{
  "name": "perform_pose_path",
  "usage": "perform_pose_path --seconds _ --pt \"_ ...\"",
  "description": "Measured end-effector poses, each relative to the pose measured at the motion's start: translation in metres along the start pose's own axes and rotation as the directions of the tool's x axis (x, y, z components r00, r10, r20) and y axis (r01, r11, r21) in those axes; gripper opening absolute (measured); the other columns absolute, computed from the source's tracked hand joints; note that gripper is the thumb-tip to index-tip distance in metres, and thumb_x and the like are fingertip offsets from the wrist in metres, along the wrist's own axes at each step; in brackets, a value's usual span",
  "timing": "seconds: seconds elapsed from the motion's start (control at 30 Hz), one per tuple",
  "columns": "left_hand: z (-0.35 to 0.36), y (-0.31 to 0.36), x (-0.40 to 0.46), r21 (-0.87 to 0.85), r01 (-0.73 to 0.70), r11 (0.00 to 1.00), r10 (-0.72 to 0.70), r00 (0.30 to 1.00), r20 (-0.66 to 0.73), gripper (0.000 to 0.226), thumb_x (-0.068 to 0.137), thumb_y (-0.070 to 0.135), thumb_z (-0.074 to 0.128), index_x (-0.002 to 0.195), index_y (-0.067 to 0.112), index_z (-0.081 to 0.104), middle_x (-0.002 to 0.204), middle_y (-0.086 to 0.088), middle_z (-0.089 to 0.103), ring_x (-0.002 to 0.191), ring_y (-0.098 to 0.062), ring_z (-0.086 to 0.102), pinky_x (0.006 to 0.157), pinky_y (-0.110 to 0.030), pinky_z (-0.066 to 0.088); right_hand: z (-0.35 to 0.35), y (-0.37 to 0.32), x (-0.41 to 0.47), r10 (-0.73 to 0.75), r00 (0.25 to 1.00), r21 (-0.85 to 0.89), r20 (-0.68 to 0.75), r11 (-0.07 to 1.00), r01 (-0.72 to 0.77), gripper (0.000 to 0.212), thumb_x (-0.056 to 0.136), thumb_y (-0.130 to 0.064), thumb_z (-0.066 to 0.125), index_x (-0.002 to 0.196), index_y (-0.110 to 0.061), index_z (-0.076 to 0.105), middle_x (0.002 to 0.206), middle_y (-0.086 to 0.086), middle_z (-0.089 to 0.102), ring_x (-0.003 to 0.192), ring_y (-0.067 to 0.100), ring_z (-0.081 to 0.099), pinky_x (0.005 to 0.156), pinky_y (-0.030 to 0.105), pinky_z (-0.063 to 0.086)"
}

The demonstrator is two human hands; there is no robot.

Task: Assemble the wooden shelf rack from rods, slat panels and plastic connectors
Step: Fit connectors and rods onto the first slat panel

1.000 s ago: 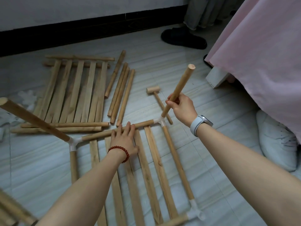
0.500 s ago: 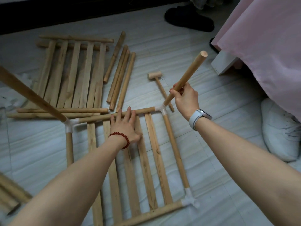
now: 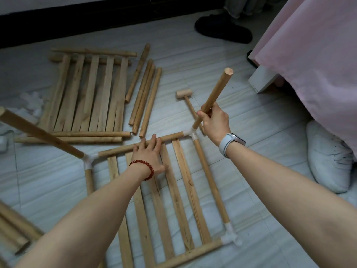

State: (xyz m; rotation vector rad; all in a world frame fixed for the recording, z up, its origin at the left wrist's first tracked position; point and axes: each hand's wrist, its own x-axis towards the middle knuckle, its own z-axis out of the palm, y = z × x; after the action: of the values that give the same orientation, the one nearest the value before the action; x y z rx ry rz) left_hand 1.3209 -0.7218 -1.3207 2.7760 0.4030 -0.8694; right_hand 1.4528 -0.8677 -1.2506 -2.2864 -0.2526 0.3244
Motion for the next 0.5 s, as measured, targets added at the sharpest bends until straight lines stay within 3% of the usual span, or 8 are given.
perform_pose_path --seconds 0.1,0.2,0.37,0.5 --pt "-0.001 0.0 -0.003 0.002 -0.007 1.0 0.007 1.0 0.008 0.094 0.086 0.058 0.046 0.148 0.018 -0.012 0.156 0.0 -0.016 0.143 -0.033 -0.005 0.116 -0.05 0.008 -0.003 -0.002 -0.002 0.021 0.993 0.057 0.113 0.998 -0.027 0.026 0.094 -0.015 0.053 0.12 -0.013 0.051 0.104 0.002 0.061 0.103 0.018 0.057 0.081 0.019 0.039" --pt "-0.001 -0.001 -0.003 0.009 -0.007 1.0 0.007 1.0 0.001 0.093 0.087 0.057 0.046 0.148 0.018 -0.012 0.156 0.0 -0.016 0.143 -0.033 -0.006 0.116 -0.05 0.007 -0.01 -0.006 0.0 -0.018 0.984 0.152 0.179 0.988 -0.01 0.04 0.094 -0.011 0.052 0.131 -0.02 0.041 0.112 0.002 0.058 0.105 0.012 0.054 0.09 0.024 0.042" --pt "0.001 0.0 -0.001 -0.024 -0.007 1.0 0.007 1.0 -0.004 0.093 0.086 0.057 0.046 0.148 0.019 -0.011 0.156 0.0 -0.016 0.143 -0.033 -0.007 0.116 -0.05 0.004 -0.012 -0.002 0.005 -0.016 0.996 0.113 0.083 0.994 0.007 0.007 0.091 -0.016 0.058 0.095 -0.02 0.055 0.098 0.002 0.064 0.099 0.019 0.062 0.091 0.039 0.051" --pt "-0.001 -0.003 0.002 -0.043 -0.014 0.999 0.014 1.0 -0.002 0.095 0.084 0.062 0.045 0.149 0.019 -0.01 0.156 0.001 -0.015 0.143 -0.033 -0.007 0.116 -0.051 0.005 -0.007 -0.001 0.004 -0.045 0.999 0.064 0.009 0.997 0.044 0.005 0.091 -0.02 0.058 0.095 -0.019 0.055 0.091 -0.001 0.062 0.095 0.017 0.061 0.091 0.03 0.049"
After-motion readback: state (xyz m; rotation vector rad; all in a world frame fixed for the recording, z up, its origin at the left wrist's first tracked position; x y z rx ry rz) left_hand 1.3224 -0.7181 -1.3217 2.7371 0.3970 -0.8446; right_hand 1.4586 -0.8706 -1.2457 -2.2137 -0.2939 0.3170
